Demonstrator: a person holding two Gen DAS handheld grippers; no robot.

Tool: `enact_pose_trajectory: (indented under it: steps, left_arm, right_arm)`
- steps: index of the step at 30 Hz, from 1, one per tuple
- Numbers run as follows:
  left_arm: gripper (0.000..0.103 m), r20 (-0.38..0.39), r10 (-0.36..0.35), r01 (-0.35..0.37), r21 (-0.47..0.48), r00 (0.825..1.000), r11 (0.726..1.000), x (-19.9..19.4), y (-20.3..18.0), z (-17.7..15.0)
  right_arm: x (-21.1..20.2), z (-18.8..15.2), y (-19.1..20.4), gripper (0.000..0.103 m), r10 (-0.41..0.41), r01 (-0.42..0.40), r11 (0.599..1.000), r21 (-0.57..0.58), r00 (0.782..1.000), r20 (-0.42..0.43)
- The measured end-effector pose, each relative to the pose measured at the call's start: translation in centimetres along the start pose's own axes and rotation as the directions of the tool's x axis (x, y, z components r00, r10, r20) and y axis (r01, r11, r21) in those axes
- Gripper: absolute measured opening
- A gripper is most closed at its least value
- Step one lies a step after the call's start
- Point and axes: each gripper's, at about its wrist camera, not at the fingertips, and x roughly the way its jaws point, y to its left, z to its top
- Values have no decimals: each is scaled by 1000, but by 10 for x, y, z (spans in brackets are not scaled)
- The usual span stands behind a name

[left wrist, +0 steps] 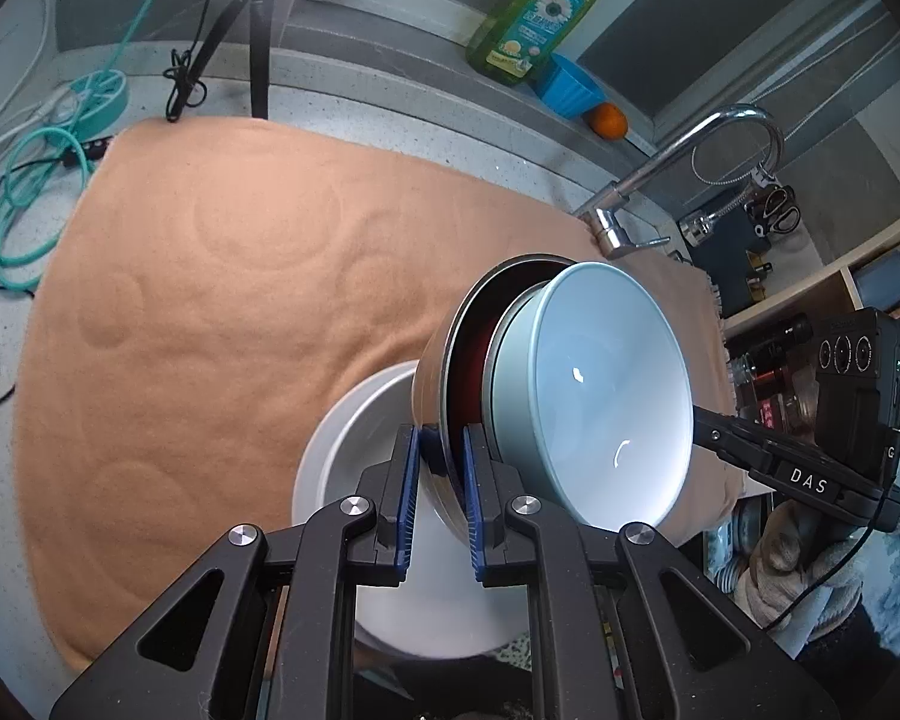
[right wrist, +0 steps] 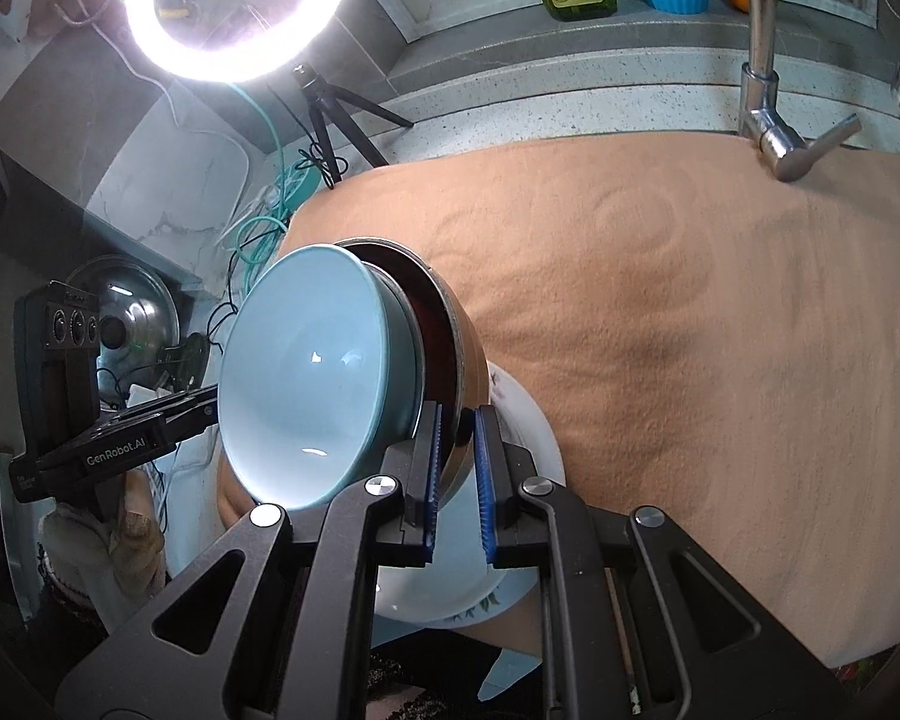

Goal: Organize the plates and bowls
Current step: 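Lower the bowl stack onto the white plate stack with both tools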

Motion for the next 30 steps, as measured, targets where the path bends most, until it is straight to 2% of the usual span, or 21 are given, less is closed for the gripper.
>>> enact_pose_trajectory:
  steps: [18, 30]
  left_arm:
    - [11, -43, 8, -8, -9, 999, 1000, 1, 5, -28]
    - [11, -61, 17, -17, -10, 998, 1000, 3, 8, -32]
  right_arm:
    - [8, -40, 1, 11, 7, -5, 999, 39, 999, -52]
    - [16, -46, 3, 11, 3, 1, 999, 44, 997, -76]
